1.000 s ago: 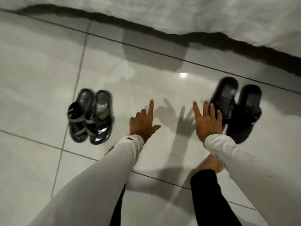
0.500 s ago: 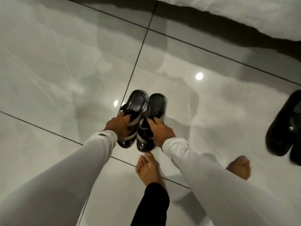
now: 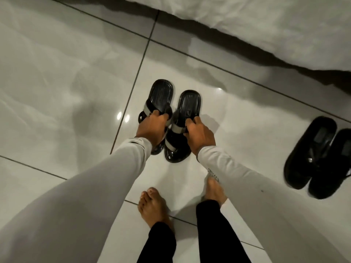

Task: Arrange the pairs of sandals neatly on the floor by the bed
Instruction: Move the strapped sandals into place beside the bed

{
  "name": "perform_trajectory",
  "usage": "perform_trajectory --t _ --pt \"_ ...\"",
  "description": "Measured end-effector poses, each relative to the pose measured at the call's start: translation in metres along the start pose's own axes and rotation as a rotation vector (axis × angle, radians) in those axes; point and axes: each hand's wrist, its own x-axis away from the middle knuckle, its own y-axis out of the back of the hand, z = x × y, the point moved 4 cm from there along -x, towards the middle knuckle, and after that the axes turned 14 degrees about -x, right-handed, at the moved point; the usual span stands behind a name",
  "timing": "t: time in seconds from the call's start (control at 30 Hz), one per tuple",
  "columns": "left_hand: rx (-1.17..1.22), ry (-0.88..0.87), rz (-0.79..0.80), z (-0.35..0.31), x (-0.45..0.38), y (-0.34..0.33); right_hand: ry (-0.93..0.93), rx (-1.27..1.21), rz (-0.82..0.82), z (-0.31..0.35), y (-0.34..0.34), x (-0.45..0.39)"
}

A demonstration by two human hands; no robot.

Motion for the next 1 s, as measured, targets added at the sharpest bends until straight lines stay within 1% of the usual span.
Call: perform_trajectory --t 0.17,0.33,0.5,0.8,1.0 --pt "-0.076 -0.036 0.001 -0.023 -0.031 0.034 -0.014 -0.001 -0.07 -0.015 0.041 -0.025" --pt "-0.101 -0.071 -0.011 -0.035 -0.042 0.048 0.009 -0.016 -0.079 -0.025 0.064 -0.036" --pt "-0.074 -0.04 -0.026 -0.031 -0.046 0.053 0.048 -0.019 -0.041 -0.023 0.069 -0.036" --pt "-0.024 -0.016 -0.07 -0.022 -0.049 0.061 0.115 -0.027 -0.07 -0.013 0.063 -0.037" --pt "-0.036 -0.028 -0.083 -0.022 -0.05 0.062 0.112 -0.021 -0.078 -0.01 0.063 -0.039"
